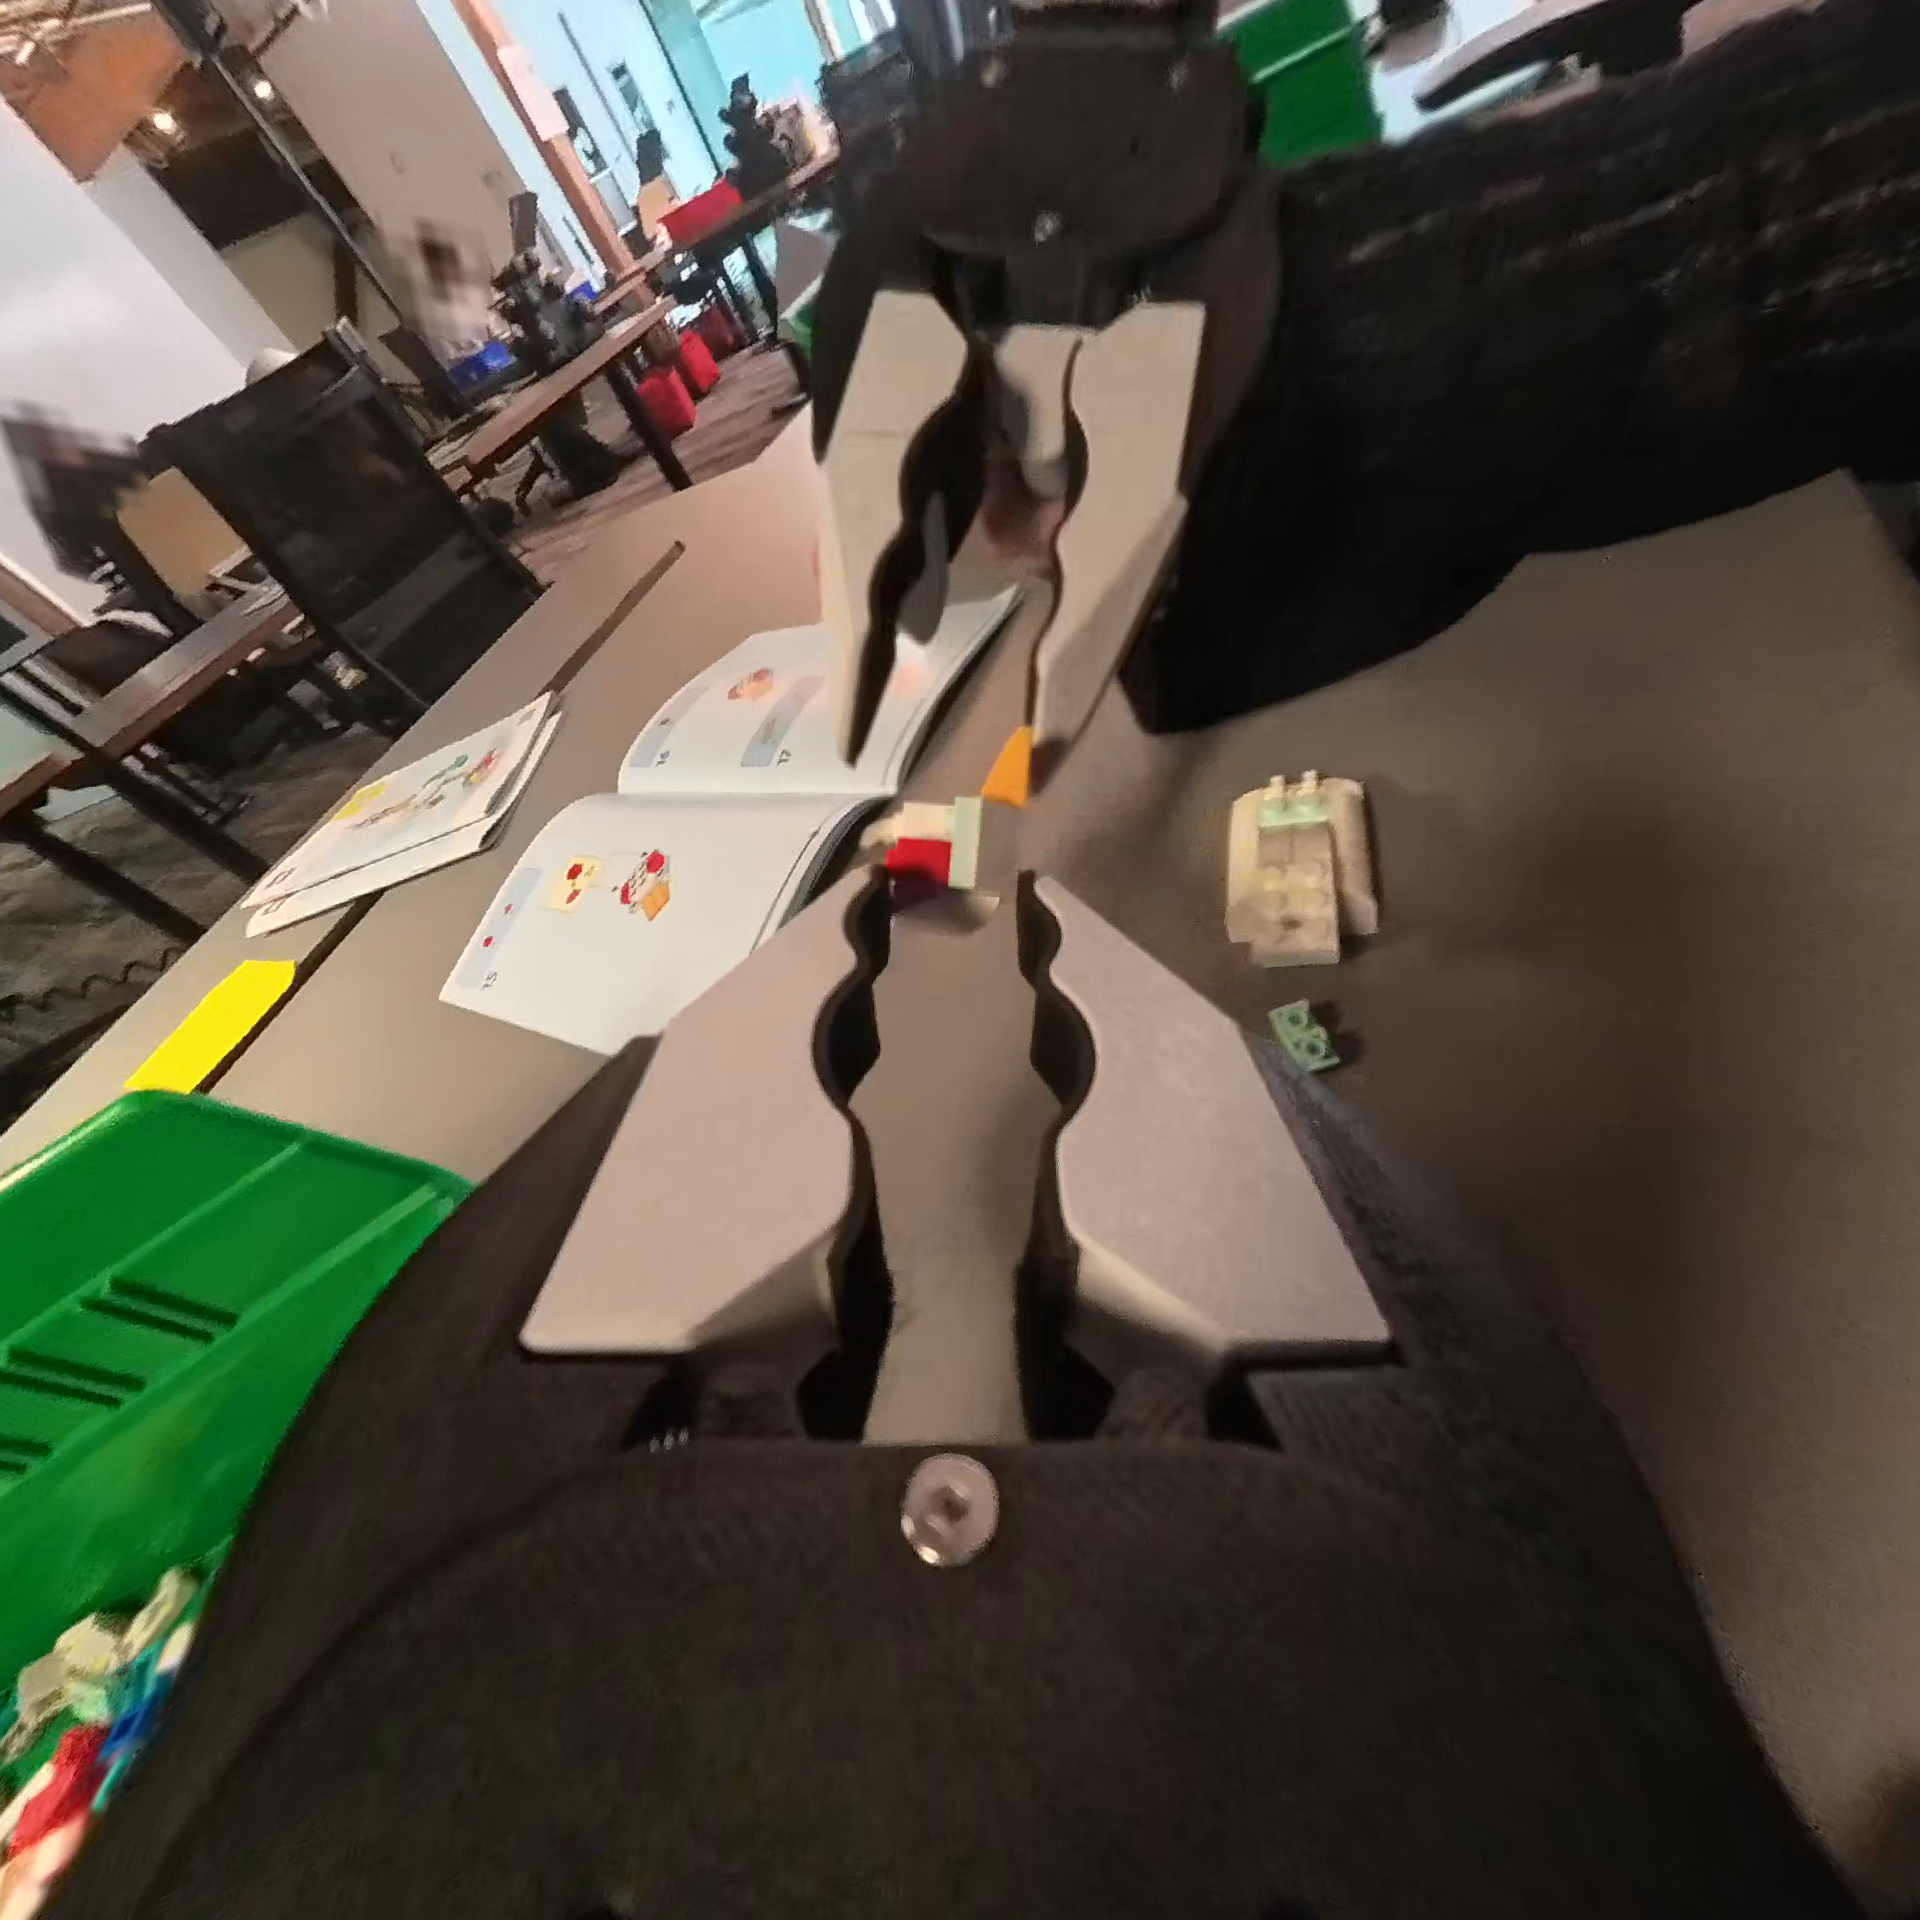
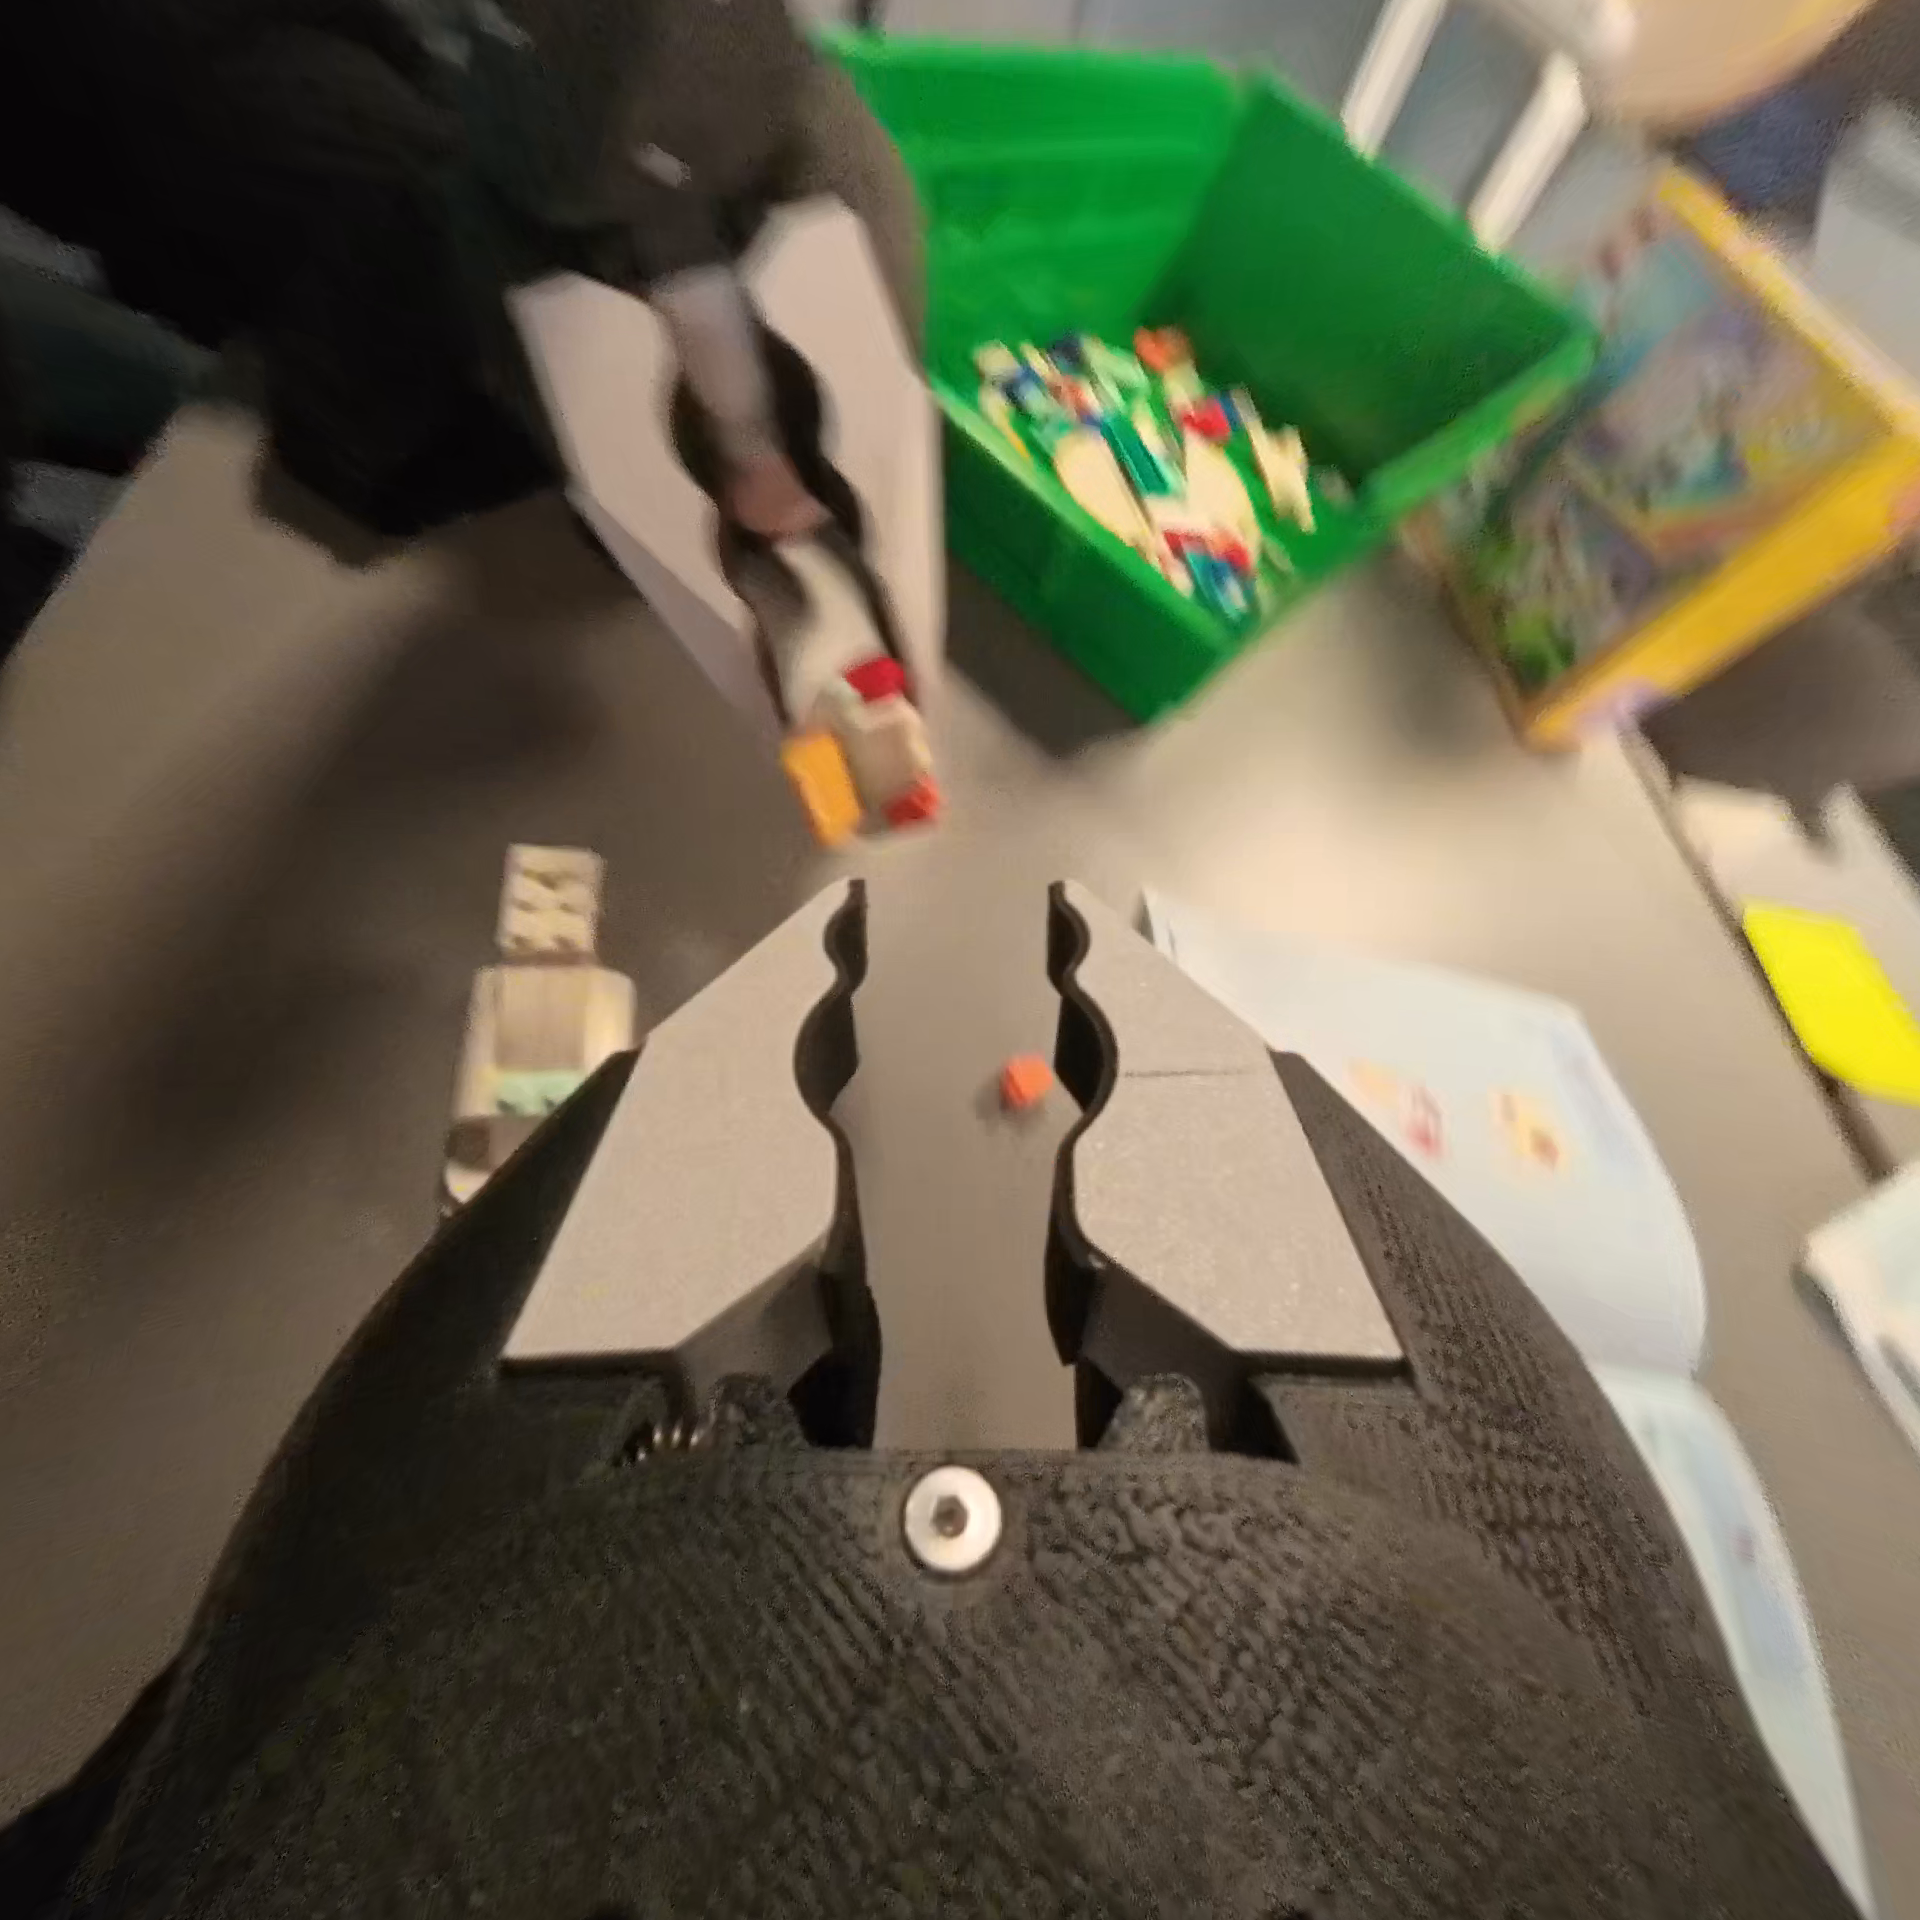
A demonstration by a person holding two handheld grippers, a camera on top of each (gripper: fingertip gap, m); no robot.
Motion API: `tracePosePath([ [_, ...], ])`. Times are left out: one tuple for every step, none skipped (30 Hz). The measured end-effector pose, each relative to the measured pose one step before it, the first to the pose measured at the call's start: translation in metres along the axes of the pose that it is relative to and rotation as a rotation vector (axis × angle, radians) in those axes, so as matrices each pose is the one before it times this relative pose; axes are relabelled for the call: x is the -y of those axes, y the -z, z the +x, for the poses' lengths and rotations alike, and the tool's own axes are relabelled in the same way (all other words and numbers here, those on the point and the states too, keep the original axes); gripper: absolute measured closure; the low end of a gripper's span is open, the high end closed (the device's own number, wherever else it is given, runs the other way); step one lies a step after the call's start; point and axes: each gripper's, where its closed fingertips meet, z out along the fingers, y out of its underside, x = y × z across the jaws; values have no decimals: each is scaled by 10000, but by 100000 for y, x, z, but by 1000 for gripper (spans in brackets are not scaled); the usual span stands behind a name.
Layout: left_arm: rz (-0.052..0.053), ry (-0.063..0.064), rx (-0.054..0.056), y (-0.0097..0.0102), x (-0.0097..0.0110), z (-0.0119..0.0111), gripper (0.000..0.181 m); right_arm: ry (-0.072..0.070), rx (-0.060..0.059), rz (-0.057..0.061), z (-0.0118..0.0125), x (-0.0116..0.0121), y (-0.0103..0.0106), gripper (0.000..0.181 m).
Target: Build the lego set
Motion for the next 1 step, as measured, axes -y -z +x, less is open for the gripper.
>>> tracePosePath([
  [-123,33,41,-5,-245,-136,158,-765,-197,-656,865,-1302,377,149],
])
